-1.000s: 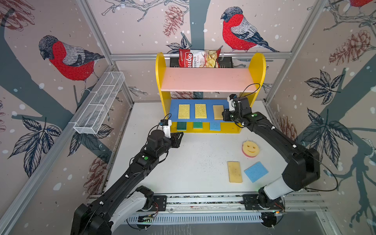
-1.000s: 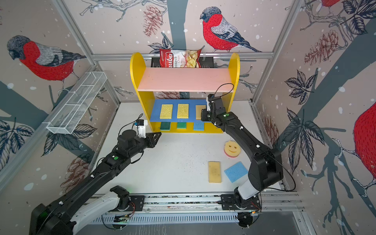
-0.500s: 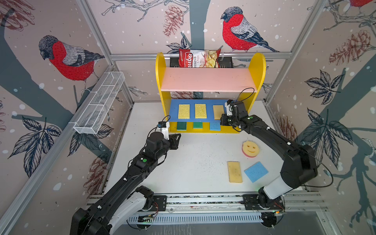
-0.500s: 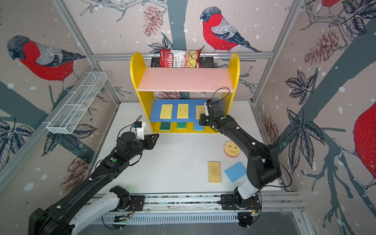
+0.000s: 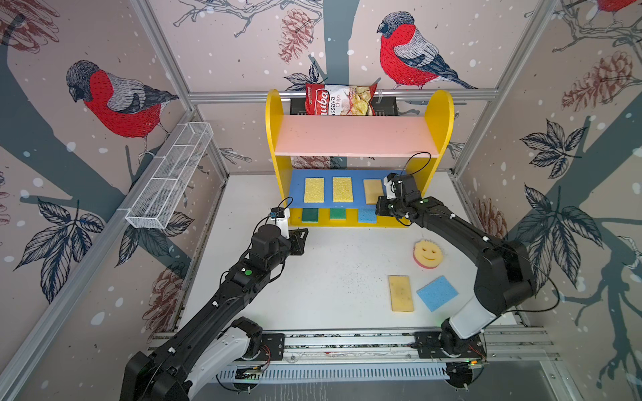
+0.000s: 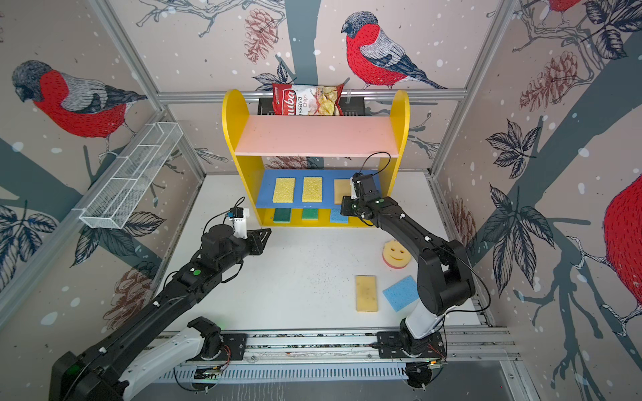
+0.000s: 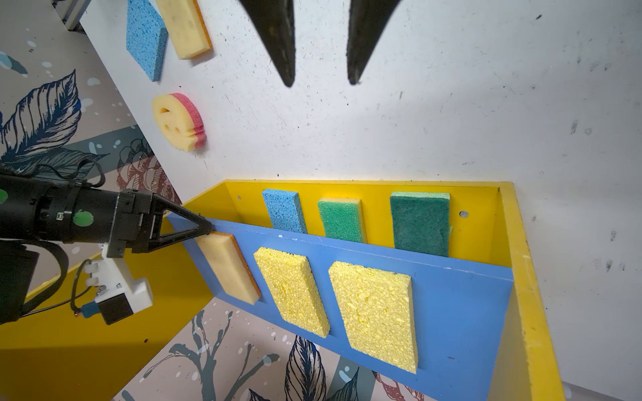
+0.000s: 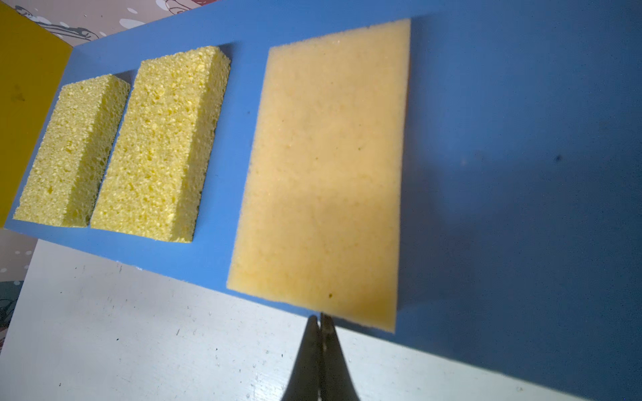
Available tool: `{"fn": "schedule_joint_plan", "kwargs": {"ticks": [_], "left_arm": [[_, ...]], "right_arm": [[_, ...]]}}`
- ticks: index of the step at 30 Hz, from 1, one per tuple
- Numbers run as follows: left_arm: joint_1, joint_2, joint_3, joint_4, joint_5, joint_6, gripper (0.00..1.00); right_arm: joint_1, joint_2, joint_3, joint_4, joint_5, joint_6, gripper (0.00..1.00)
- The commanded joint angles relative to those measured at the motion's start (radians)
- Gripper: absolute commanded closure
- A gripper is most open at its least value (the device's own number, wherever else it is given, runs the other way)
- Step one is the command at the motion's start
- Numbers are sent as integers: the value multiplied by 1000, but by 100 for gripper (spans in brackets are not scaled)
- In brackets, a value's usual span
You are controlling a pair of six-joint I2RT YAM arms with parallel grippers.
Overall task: Arrange cleaning sponges on a shelf
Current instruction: Place the cleaning sponge at the shelf, then move the cleaning sponge to the shelf.
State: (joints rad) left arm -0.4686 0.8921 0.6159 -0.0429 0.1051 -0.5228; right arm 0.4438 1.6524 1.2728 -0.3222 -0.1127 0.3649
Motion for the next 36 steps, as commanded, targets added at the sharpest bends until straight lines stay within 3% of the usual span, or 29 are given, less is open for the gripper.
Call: {"fn": "schedule_joint_plan", "kwargs": {"ticks": [1,28,36], "left_arm": [[3,0,5,14,1,13,73],[3,7,12,16,6,13,73],[3,14,5,21,13,15,54]], "right_arm": [[1,8,18,29,-18,-6,99],[-18,2,-14,23,-54,12,97],[-16,-147,-108,-1,-59,37,91]]}}
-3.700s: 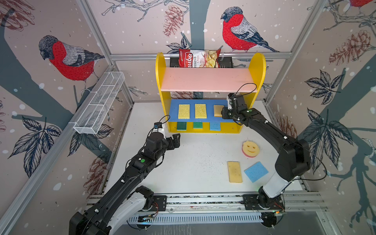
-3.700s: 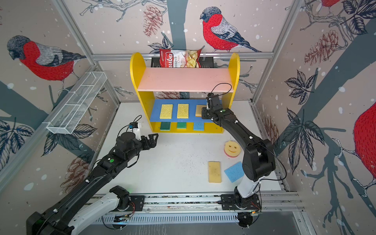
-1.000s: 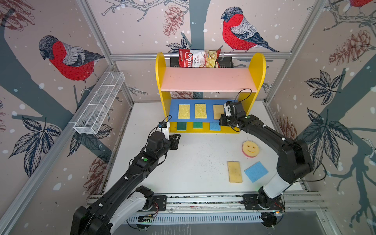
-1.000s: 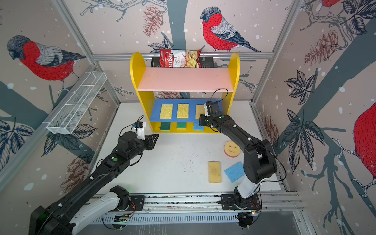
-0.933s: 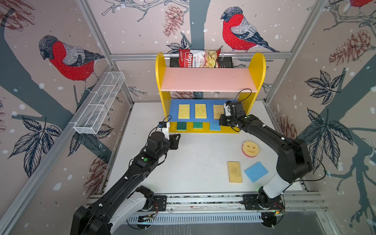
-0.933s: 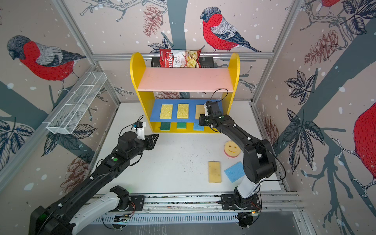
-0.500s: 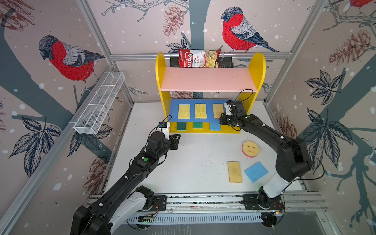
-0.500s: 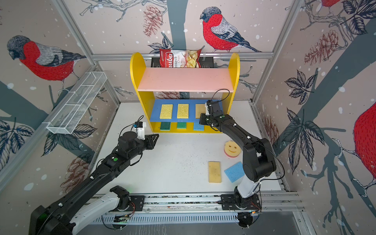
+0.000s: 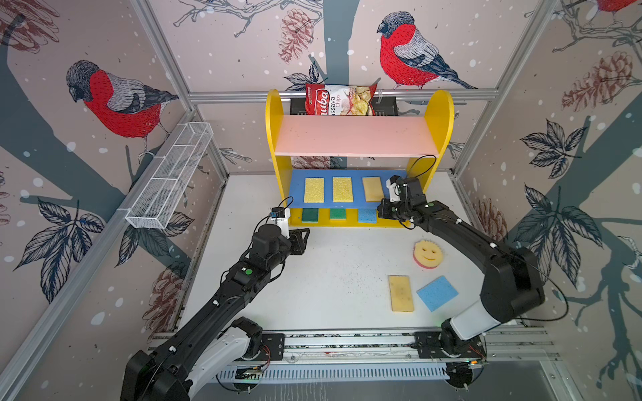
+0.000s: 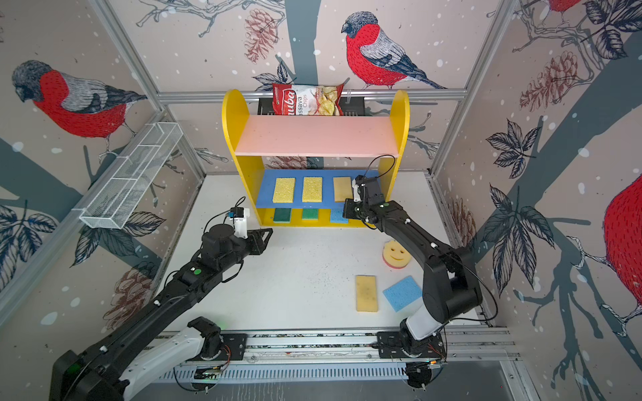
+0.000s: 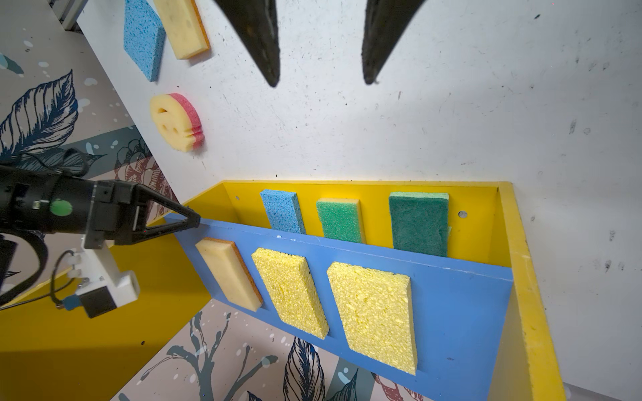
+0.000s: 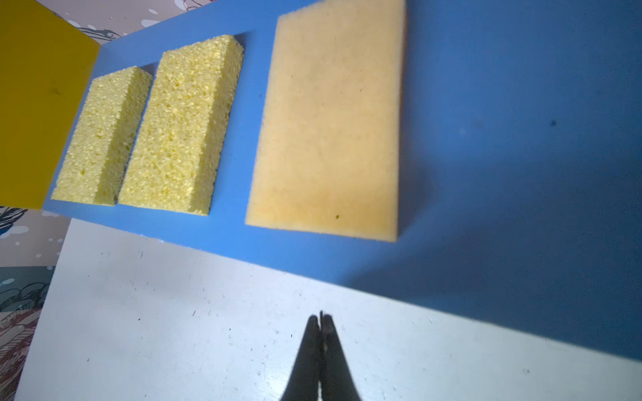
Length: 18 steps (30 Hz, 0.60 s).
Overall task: Arrange cleaning sponges on a shelf
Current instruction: Move the cleaning sponge to the shelf, then rotate the cleaning sponge at the bottom-center of the table.
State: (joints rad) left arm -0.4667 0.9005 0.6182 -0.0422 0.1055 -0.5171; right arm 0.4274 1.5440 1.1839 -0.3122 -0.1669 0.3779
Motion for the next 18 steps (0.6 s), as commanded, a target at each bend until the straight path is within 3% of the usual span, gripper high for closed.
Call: {"fn": "schedule_joint_plan", "kwargs": {"ticks": [1,3,5,6,7,14,18], "left_arm": [[2,9,2,22,17,9,50],[2,20,3,29,25,6,39],[2,27,4,40,33,5,20],[2,30,5,44,36,5,5],[2,35,8,49,40,5,2],[2,47,17,101,53,17,2],[2,72,12,134,72,9,4]], "right_arm": [[0,-62,-36,-14,-1,27,89],[0,-107,-85,-18,6,32,83],[-8,-150,-145,-26,-3,33,70],[-13,-163,-170,-37,-18,28,64],[-19,-175,-194,-63,-32,25,58],[-46,-337,-393,-192,77,44,31],[-81,-431,-472,-217,101,87,24]]}}
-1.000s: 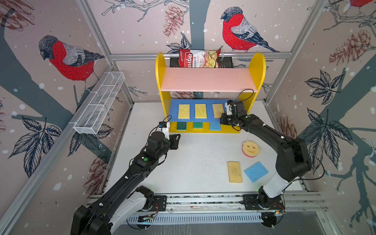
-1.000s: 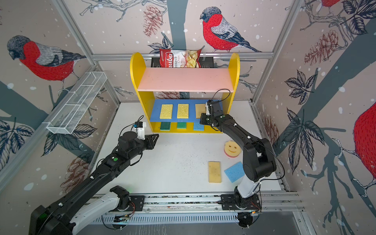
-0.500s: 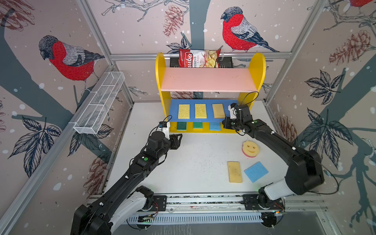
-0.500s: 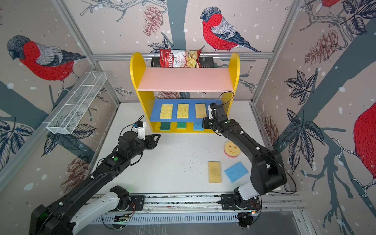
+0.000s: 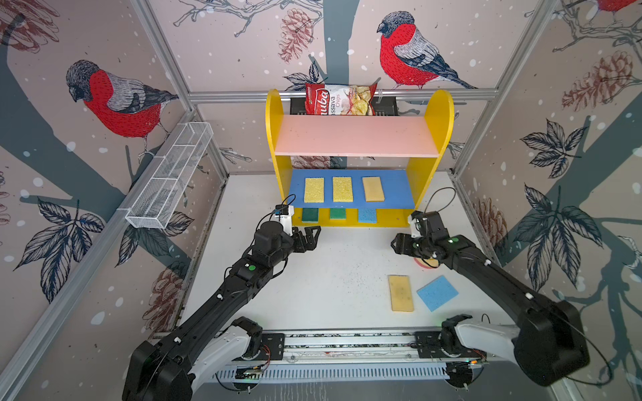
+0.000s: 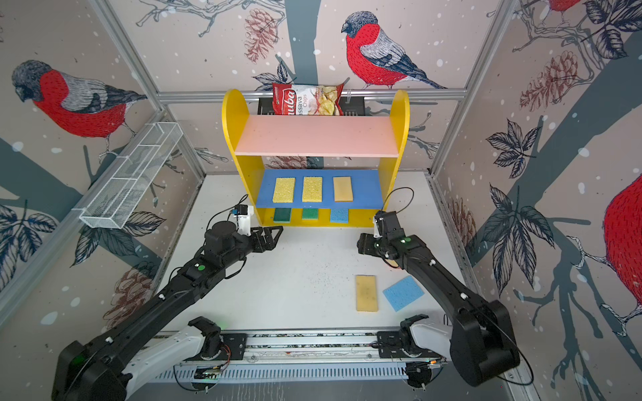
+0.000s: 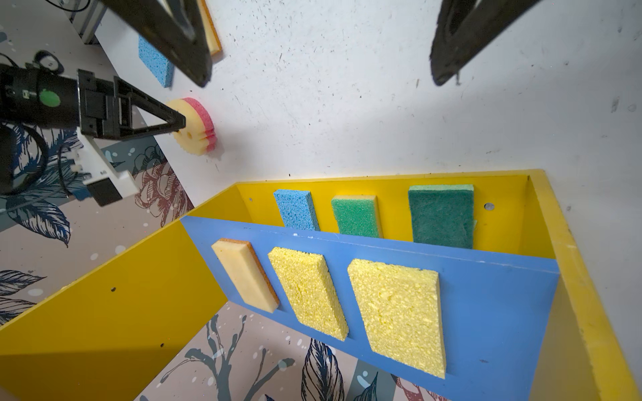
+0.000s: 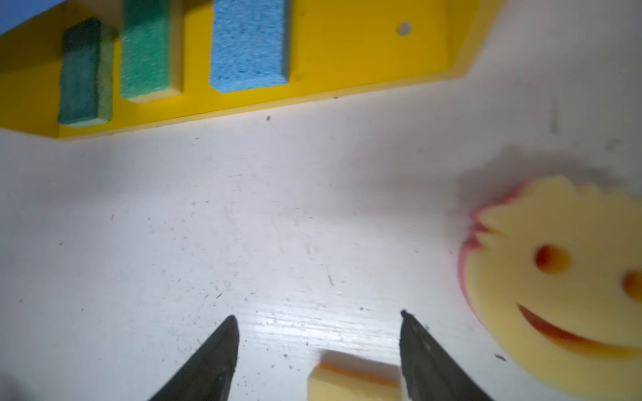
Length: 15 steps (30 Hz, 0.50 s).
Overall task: Arrange cleaning sponges on a shelf
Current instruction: Rotate the cleaning sponge at the bottom-center of the table.
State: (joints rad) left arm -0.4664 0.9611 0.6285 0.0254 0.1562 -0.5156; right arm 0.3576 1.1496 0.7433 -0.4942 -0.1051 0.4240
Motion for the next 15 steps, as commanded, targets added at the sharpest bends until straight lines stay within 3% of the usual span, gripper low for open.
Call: {"fn": "schedule_joint_plan", "kwargs": {"ticks": [1,10,15], "left_arm": [[2,22,2,73,24,5,4],[5,126,44,134,78,5,6],[8,190,68,177,121,6,11]], "right_arm": [[-16,-57,-54,-37,34,54,23],[2,-116,-191,55,-98,199,28],[26,-134,-274,105,-102,260,32]]}}
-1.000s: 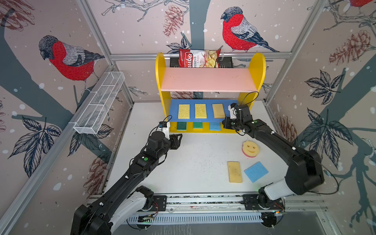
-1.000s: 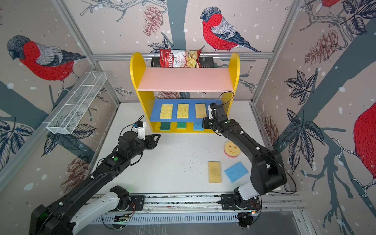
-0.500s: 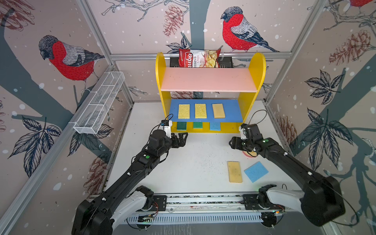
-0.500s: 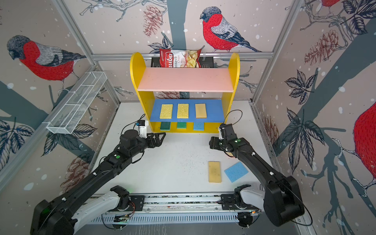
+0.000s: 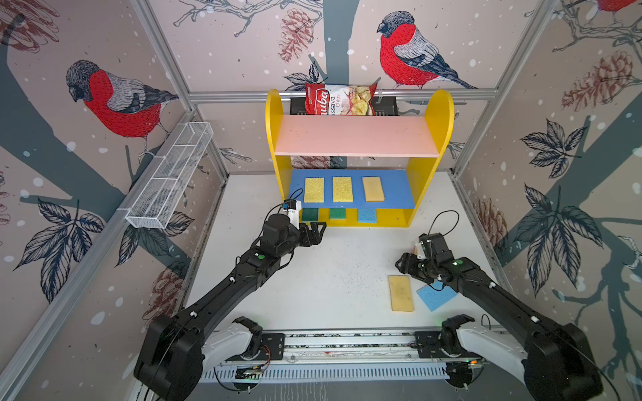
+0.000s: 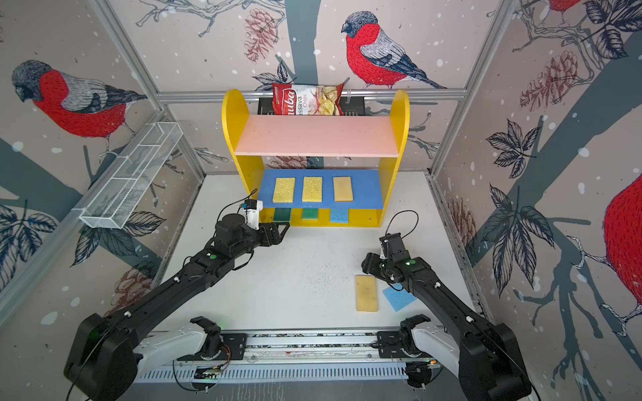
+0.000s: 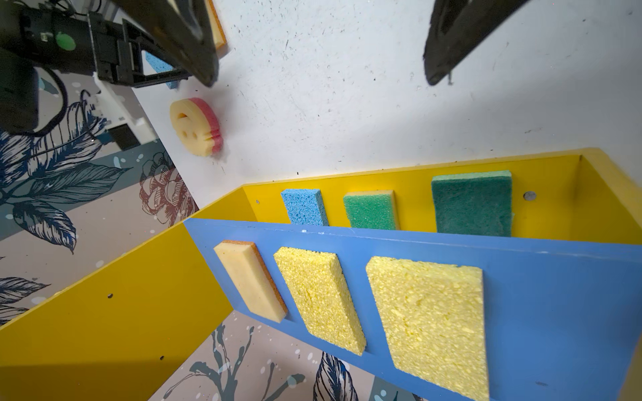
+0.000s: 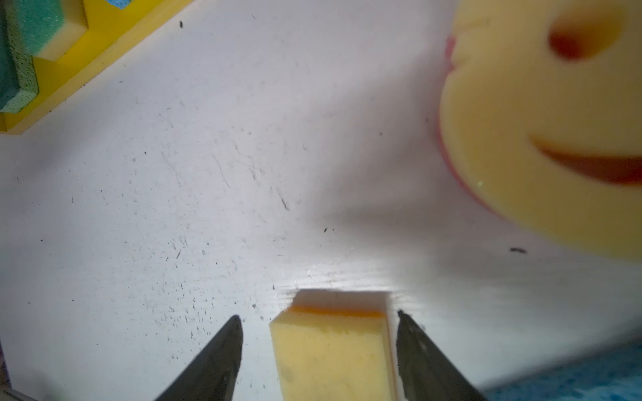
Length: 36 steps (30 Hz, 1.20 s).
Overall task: Arrange cleaning sponges on a shelf
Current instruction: Rotate the cleaning sponge at the bottom-center of the table.
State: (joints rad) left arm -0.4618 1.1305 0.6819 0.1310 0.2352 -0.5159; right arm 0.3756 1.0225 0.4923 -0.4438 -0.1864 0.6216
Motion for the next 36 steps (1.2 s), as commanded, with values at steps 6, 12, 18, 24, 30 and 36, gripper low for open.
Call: {"fn": "schedule_joint_plan", "kwargs": {"ticks": [6,12,18,24,30,36], "left_arm": [[7,94,27,127,135,-10,14],[7,101,2,148,152,-16,14],[6,80,1,139,137,-15,14],[7,48,4,99,117,-6,14],[6,26,25,35,85,27,14],[6,15,8,48,67,27,14]], "right_arm": [[66,30,-66,97,-19,105,33],[140,124,-64,185,-33,141,34],[286,268,44,302,-21,187,42],[394,434,203,329,-1,174,42],[365,343,215,232,63,122,32],[273,154,90,113,105,71,17]]}}
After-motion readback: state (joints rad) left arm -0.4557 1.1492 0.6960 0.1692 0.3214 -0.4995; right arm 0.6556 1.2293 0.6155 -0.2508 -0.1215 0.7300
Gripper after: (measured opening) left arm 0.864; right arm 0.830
